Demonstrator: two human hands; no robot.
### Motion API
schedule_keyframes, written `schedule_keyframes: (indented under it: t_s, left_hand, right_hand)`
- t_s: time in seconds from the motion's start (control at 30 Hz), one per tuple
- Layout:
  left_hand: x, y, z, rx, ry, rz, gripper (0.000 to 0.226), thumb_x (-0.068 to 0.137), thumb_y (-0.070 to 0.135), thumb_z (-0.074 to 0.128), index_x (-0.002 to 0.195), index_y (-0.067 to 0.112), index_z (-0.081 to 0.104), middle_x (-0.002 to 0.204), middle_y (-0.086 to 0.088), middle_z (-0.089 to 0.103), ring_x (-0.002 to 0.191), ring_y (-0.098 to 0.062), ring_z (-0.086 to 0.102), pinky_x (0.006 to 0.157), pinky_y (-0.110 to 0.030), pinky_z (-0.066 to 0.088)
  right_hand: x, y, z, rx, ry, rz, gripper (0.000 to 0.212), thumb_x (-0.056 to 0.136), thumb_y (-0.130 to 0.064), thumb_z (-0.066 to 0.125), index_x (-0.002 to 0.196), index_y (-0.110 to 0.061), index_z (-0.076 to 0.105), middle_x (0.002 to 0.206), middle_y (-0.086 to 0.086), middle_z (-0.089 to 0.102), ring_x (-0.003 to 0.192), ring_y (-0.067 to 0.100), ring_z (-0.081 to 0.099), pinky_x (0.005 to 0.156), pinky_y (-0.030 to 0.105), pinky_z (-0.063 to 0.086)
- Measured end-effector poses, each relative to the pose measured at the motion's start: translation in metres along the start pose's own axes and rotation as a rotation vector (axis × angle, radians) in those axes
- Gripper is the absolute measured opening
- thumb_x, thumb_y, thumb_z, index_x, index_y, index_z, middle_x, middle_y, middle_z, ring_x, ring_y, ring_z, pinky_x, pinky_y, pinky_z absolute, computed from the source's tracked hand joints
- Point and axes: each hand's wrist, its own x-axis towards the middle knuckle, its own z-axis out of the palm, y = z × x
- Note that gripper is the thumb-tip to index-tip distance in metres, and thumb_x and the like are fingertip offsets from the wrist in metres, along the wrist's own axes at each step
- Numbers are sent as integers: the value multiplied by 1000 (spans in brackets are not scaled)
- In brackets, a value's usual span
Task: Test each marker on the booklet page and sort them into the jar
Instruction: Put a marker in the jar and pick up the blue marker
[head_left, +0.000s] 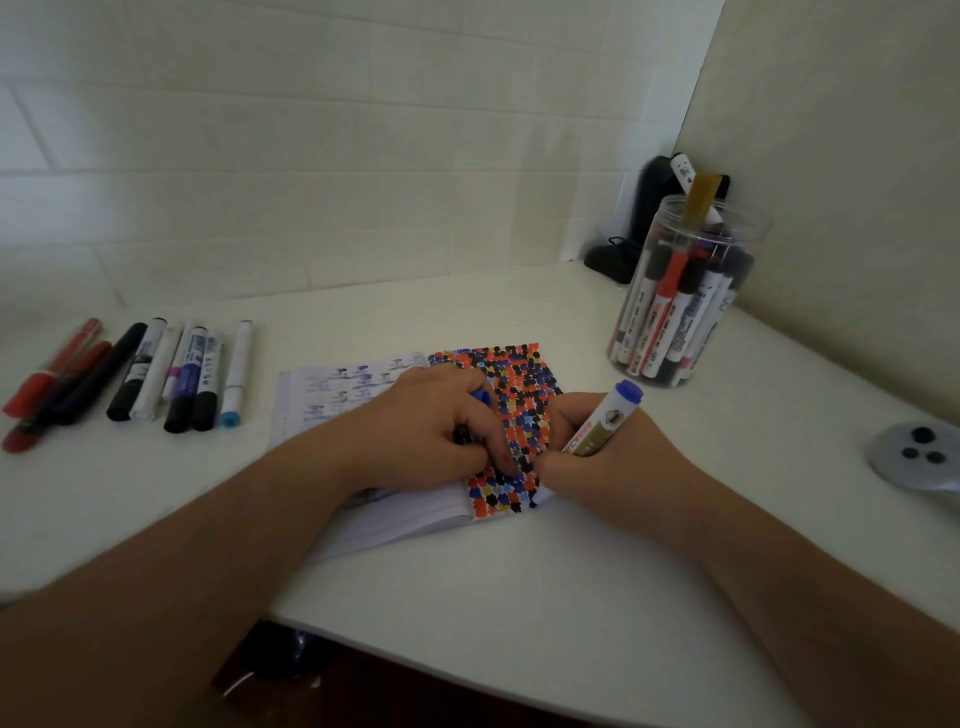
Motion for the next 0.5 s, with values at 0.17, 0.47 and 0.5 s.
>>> schedule_keyframes:
  t_s: [0.17, 0.47, 0.5]
  left_hand:
    - [0, 0, 0, -7, 7, 4, 28, 82, 32, 65, 91, 57, 75, 89, 13, 52, 91, -4, 48, 79, -25, 34]
    - [0, 1, 0, -9, -8, -14, 29, 81, 35, 62, 91, 59, 73, 91, 12, 53, 93, -5, 48, 81, -25, 34]
    - [0, 1, -1, -10, -9, -8, 29, 82, 34, 62, 92, 59, 74, 90, 13, 53, 93, -5, 48, 81, -25, 35]
  right_hand:
    - [1, 2, -1, 35, 16, 5, 32, 74, -19, 72, 74, 4, 49, 73, 33, 53, 58, 24, 49, 56, 39, 44]
    - [1, 2, -2, 54, 4, 14, 30, 70, -18, 71, 71, 2, 49, 70, 30, 53, 57, 23, 51, 55, 35, 43]
    - [1, 2, -3, 71, 15, 18, 28, 73, -15, 72, 71, 1, 49, 68, 28, 54, 57, 22, 52, 55, 34, 45]
